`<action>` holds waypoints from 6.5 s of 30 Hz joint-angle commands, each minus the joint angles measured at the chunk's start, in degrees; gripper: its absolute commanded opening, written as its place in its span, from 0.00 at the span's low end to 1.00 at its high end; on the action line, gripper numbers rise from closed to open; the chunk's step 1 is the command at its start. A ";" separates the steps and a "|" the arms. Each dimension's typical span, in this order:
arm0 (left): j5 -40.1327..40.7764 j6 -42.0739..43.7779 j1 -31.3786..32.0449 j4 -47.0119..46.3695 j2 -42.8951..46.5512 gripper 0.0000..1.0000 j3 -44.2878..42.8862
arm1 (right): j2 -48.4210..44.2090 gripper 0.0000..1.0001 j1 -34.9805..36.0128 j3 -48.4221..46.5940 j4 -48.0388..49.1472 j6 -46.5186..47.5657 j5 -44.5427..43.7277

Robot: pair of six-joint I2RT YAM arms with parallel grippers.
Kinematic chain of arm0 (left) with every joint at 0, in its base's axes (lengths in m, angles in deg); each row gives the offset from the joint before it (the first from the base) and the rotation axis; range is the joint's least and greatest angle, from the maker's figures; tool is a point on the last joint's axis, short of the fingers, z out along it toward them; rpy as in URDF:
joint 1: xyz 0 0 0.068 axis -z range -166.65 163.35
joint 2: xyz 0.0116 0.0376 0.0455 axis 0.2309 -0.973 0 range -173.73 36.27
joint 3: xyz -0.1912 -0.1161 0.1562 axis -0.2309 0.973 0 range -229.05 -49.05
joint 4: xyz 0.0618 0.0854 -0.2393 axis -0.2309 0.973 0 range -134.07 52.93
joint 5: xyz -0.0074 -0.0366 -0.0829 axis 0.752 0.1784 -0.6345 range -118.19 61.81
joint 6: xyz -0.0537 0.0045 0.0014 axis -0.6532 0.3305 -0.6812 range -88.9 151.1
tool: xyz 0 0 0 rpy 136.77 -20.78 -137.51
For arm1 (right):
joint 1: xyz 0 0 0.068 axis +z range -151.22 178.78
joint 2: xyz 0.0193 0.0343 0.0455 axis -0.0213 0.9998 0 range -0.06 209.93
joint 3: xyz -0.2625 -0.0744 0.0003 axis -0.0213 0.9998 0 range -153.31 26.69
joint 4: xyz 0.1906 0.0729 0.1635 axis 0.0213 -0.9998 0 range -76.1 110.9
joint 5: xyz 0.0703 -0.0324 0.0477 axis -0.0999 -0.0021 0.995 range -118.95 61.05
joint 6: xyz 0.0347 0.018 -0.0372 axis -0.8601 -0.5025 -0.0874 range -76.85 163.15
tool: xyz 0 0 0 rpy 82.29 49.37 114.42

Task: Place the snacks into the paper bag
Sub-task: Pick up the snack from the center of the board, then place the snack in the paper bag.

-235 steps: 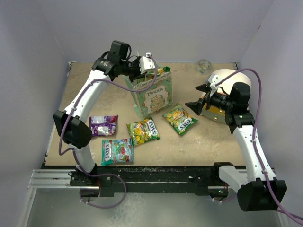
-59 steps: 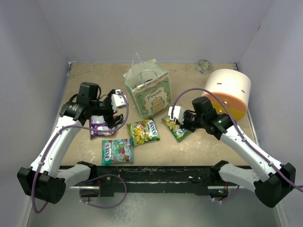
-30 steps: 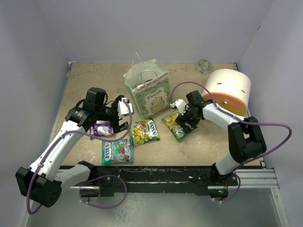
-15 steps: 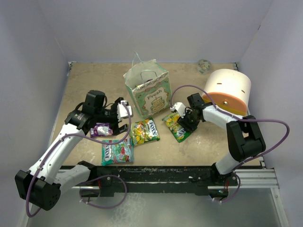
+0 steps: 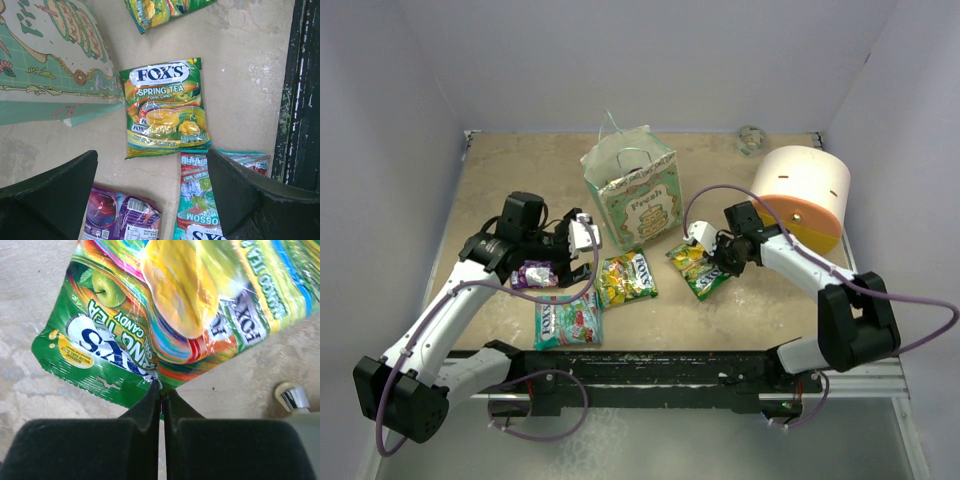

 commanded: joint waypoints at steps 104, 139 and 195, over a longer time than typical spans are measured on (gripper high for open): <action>-26.59 -36.16 3.80 -14.54 -13.36 0.00 -17.35 | -23.91 0.67 16.57 -6.89 18.11 -8.77 15.13; 1.88 -16.69 -13.87 6.01 0.56 0.00 -40.20 | -30.89 0.89 1.23 -6.46 15.78 -12.03 19.55; -3.38 4.77 -0.71 -2.16 -40.57 0.00 -62.17 | -30.68 0.94 -3.40 -0.04 20.44 -13.68 24.97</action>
